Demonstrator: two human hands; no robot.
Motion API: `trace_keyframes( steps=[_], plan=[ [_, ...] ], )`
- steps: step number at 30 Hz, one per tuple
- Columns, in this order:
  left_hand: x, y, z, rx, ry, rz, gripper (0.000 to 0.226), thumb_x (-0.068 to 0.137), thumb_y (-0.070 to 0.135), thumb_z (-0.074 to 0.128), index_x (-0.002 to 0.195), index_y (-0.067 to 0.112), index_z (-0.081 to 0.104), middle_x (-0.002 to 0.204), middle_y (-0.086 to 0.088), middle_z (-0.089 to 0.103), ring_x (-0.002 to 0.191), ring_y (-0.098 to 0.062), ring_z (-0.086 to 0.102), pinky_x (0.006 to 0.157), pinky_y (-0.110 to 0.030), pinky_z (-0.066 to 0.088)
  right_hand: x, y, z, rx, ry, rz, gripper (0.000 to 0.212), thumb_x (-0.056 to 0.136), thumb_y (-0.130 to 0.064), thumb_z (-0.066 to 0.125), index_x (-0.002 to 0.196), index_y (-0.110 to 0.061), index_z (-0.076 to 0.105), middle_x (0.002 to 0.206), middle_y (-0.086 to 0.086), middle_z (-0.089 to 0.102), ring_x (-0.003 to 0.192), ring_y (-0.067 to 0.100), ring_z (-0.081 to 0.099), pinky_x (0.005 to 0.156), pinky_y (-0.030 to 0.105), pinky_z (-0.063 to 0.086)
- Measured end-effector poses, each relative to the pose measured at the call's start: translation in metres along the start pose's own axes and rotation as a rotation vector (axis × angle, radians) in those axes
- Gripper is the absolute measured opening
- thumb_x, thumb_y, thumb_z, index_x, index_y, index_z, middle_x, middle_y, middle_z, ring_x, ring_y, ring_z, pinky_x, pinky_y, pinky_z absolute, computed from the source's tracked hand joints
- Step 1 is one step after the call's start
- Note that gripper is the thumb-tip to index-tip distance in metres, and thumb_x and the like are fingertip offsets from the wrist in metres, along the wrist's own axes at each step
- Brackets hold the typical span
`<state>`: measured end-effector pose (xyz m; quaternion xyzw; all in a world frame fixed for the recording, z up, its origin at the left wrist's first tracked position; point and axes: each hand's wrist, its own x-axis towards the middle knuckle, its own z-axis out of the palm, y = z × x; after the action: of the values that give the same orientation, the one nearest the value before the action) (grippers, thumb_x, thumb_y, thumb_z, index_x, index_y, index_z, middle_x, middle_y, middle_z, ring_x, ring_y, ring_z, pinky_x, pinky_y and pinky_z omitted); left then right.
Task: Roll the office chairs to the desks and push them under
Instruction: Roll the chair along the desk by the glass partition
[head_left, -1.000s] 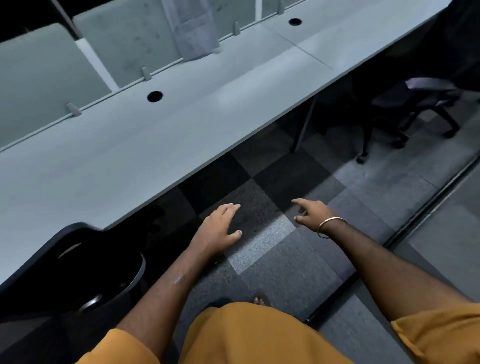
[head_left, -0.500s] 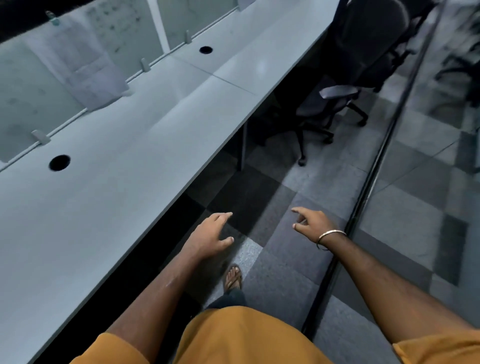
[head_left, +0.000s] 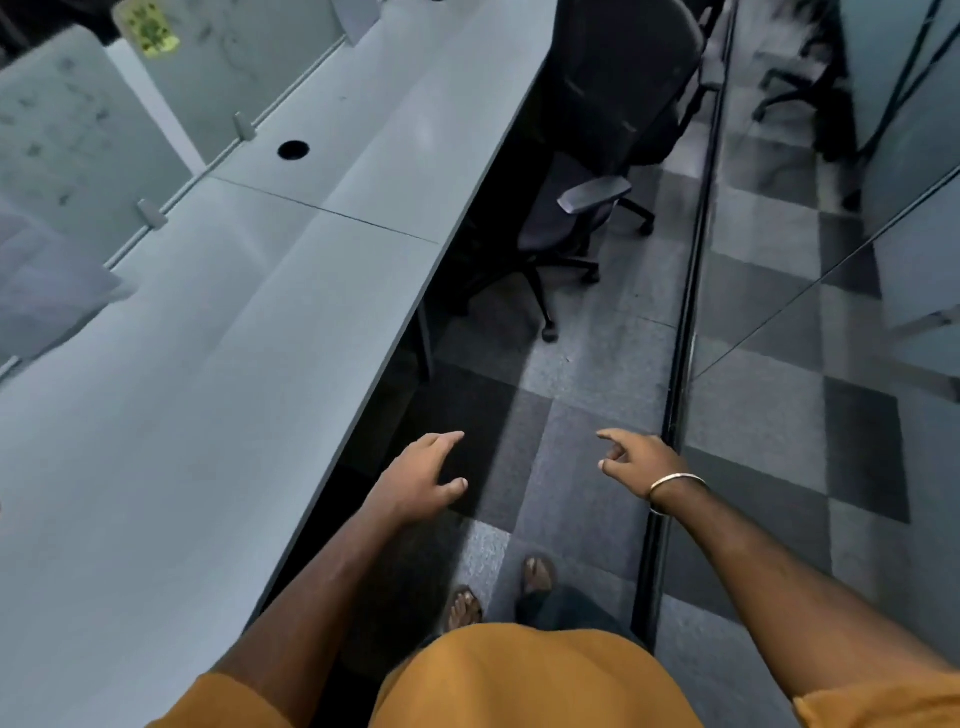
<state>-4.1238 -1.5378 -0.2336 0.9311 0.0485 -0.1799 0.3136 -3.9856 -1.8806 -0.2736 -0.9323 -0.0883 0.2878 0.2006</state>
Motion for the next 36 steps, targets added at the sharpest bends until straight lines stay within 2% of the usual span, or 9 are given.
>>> trace_keyframes(
  steps=[4, 10, 14, 21, 25, 28, 31, 32, 36],
  plan=[
    [0.058, 0.016, -0.012, 0.028, -0.05, 0.021, 0.075, 0.093, 0.042, 0.068, 0.159, 0.021, 0.038, 0.157, -0.001, 0.046, 0.144, -0.019, 0.044, 0.117, -0.033, 0.038, 0.034, 0.015, -0.027, 0.059, 0.022, 0.041, 0.052, 0.091, -0.033, 0.073, 0.141, -0.03, 0.061, 0.099, -0.011, 0.068, 0.096, 0.016, 0.067, 0.092, 0.035, 0.054],
    [0.181, 0.068, -0.032, 0.06, -0.016, 0.042, 0.074, 0.095, 0.041, 0.066, 0.16, 0.024, 0.036, 0.158, 0.003, 0.044, 0.145, -0.016, 0.042, 0.116, -0.035, 0.04, 0.121, 0.055, -0.098, 0.138, 0.039, 0.091, 0.049, 0.092, -0.032, 0.071, 0.141, -0.028, 0.062, 0.097, -0.013, 0.068, 0.098, 0.016, 0.066, 0.094, 0.036, 0.054],
    [0.256, 0.106, -0.049, 0.087, -0.011, 0.019, 0.075, 0.093, 0.047, 0.063, 0.16, 0.027, 0.034, 0.156, 0.005, 0.045, 0.143, -0.017, 0.044, 0.112, -0.04, 0.045, 0.178, 0.068, -0.151, 0.203, 0.062, 0.098, 0.044, 0.093, -0.028, 0.072, 0.136, -0.024, 0.066, 0.098, -0.007, 0.072, 0.1, 0.018, 0.068, 0.091, 0.03, 0.05],
    [0.375, 0.155, -0.079, 0.105, 0.019, -0.007, 0.073, 0.095, 0.049, 0.062, 0.159, 0.032, 0.033, 0.157, 0.007, 0.045, 0.143, -0.016, 0.044, 0.11, -0.042, 0.047, 0.287, 0.073, -0.238, 0.195, 0.095, 0.1, 0.042, 0.091, -0.023, 0.061, 0.132, -0.028, 0.069, 0.108, 0.0, 0.077, 0.102, 0.024, 0.069, 0.091, 0.035, 0.054],
    [0.441, 0.164, -0.095, 0.09, 0.019, -0.004, 0.072, 0.095, 0.047, 0.062, 0.159, 0.028, 0.035, 0.156, 0.004, 0.047, 0.143, -0.016, 0.044, 0.112, -0.041, 0.045, 0.366, 0.067, -0.279, 0.23, 0.104, 0.077, 0.042, 0.087, -0.025, 0.062, 0.128, -0.029, 0.07, 0.101, 0.001, 0.078, 0.102, 0.027, 0.069, 0.093, 0.038, 0.054],
    [0.496, 0.168, -0.111, 0.052, 0.018, -0.015, 0.077, 0.089, 0.055, 0.055, 0.158, 0.026, 0.038, 0.154, 0.004, 0.049, 0.142, -0.016, 0.046, 0.112, -0.041, 0.045, 0.433, 0.06, -0.316, 0.354, 0.187, 0.134, 0.042, 0.084, -0.024, 0.066, 0.126, -0.024, 0.072, 0.097, 0.001, 0.077, 0.106, 0.029, 0.067, 0.098, 0.038, 0.051],
    [0.553, 0.168, -0.13, 0.03, 0.013, -0.005, 0.079, 0.088, 0.055, 0.054, 0.158, 0.025, 0.038, 0.155, 0.002, 0.049, 0.143, -0.018, 0.045, 0.114, -0.04, 0.043, 0.499, 0.048, -0.357, 0.413, 0.262, 0.16, 0.048, 0.083, -0.029, 0.071, 0.131, -0.025, 0.068, 0.087, -0.012, 0.072, 0.104, 0.023, 0.067, 0.097, 0.036, 0.052],
    [0.567, 0.169, -0.135, 0.029, 0.002, -0.005, 0.075, 0.091, 0.051, 0.058, 0.159, 0.024, 0.038, 0.155, 0.001, 0.049, 0.144, -0.018, 0.045, 0.115, -0.04, 0.042, 0.517, 0.042, -0.37, 0.422, 0.277, 0.154, 0.052, 0.083, -0.032, 0.073, 0.134, -0.025, 0.066, 0.092, -0.012, 0.072, 0.105, 0.023, 0.067, 0.097, 0.035, 0.052],
    [0.635, 0.178, -0.172, 0.032, -0.012, 0.024, 0.074, 0.091, 0.048, 0.057, 0.158, 0.021, 0.04, 0.153, -0.001, 0.051, 0.142, -0.018, 0.046, 0.115, -0.033, 0.039, 0.609, 0.01, -0.454, 0.461, 0.379, 0.122, 0.064, 0.088, -0.022, 0.078, 0.146, -0.011, 0.054, 0.133, 0.012, 0.061, 0.116, 0.027, 0.063, 0.095, 0.029, 0.046]
  ],
)
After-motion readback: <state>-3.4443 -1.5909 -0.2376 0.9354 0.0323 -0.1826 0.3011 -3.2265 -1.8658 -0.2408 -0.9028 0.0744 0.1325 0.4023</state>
